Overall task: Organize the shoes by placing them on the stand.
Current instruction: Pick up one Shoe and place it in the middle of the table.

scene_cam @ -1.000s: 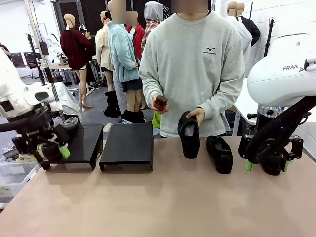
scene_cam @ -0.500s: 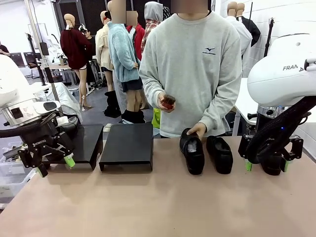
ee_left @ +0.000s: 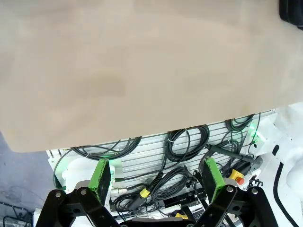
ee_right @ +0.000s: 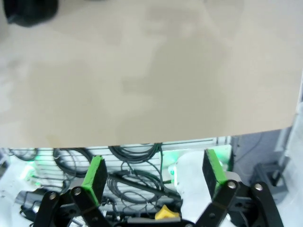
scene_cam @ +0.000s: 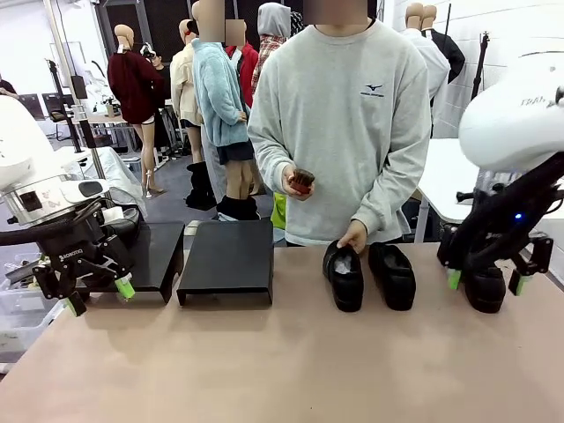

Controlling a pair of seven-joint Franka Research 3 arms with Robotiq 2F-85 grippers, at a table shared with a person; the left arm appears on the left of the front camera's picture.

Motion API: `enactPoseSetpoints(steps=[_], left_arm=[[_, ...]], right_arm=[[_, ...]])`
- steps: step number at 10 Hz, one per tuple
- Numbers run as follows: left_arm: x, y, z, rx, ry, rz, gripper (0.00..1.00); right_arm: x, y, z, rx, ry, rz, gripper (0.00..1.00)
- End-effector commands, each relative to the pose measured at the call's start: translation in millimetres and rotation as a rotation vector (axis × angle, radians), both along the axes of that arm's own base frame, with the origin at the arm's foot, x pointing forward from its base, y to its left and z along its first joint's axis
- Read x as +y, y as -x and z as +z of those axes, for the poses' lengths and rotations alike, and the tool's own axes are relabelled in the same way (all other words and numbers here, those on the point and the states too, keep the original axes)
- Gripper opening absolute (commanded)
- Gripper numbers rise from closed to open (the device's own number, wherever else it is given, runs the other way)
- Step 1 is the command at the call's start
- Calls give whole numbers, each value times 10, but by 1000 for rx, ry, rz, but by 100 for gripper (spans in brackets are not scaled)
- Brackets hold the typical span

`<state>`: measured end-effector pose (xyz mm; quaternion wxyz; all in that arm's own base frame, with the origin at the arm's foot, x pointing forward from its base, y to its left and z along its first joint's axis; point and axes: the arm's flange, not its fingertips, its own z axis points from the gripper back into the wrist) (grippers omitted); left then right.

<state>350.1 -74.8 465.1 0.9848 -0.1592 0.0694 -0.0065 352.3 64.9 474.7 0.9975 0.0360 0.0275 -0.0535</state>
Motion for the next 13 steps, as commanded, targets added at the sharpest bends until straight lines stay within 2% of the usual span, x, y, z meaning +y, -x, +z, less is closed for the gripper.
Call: enactPoseSetpoints(steps=[1,3,5,8,9,10,12,13], left_arm=[[24,42,-11,-1,-7,-8,100],[24,42,-11,-1,-7,-8,100],[24,42,-11,-1,-7,-8,100],[24,42,-11,-1,-7,-8,100],[24,42,-11,-1,-7,-8,100],[24,42,-11,-1,-7,-8,100],[24,42,-11,-1,-7,-8,100],[24,42,-11,-1,-7,-8,100]], right_arm=[[-303,-398,113,45,-73,56,100],[-623,-778,131,72,-100,117,100],[-903,-1093,89,96,-171,106,100],[-1089,-1487,-40,131,-152,38,100],[-1112,-1620,-75,134,-134,-47,100],[-1106,-1361,-95,109,-124,63,100],[-1106,-1361,-95,109,-124,63,100],[-1140,-1494,-119,115,-118,34,100]])
